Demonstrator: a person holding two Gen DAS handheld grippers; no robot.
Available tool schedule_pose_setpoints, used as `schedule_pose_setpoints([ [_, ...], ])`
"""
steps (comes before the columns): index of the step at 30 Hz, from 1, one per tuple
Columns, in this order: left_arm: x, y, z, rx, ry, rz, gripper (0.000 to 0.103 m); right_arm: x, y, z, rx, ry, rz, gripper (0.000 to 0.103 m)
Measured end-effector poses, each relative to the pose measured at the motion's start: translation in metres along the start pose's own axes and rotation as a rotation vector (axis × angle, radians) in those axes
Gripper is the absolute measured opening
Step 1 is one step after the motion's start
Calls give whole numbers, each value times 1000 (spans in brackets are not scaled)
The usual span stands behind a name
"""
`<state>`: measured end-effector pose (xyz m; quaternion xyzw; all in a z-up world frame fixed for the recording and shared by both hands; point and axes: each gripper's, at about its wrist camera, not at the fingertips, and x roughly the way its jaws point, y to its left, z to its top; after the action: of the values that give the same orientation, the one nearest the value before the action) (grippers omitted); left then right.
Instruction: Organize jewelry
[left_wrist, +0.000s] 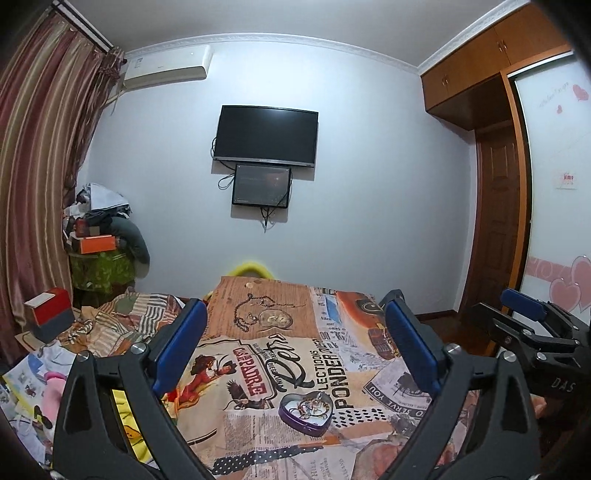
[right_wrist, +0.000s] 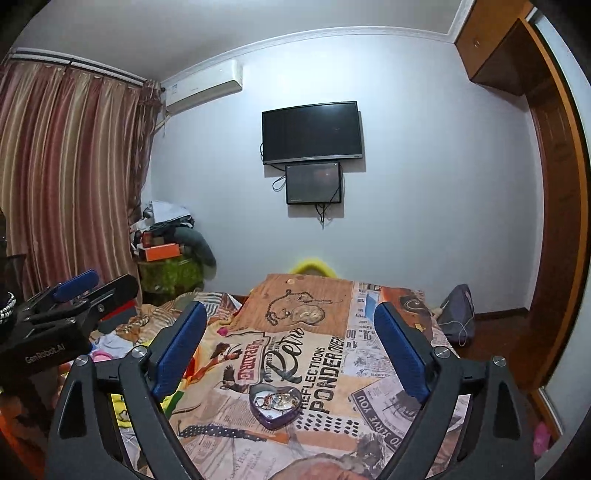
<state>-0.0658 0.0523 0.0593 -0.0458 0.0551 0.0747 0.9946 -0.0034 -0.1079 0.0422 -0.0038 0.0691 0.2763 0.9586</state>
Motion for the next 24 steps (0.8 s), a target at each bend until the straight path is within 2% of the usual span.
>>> schedule_pose_setpoints([
  [24, 3, -4, -4, 13, 30, -18, 99, -12, -5, -7, 18, 23, 13, 91],
])
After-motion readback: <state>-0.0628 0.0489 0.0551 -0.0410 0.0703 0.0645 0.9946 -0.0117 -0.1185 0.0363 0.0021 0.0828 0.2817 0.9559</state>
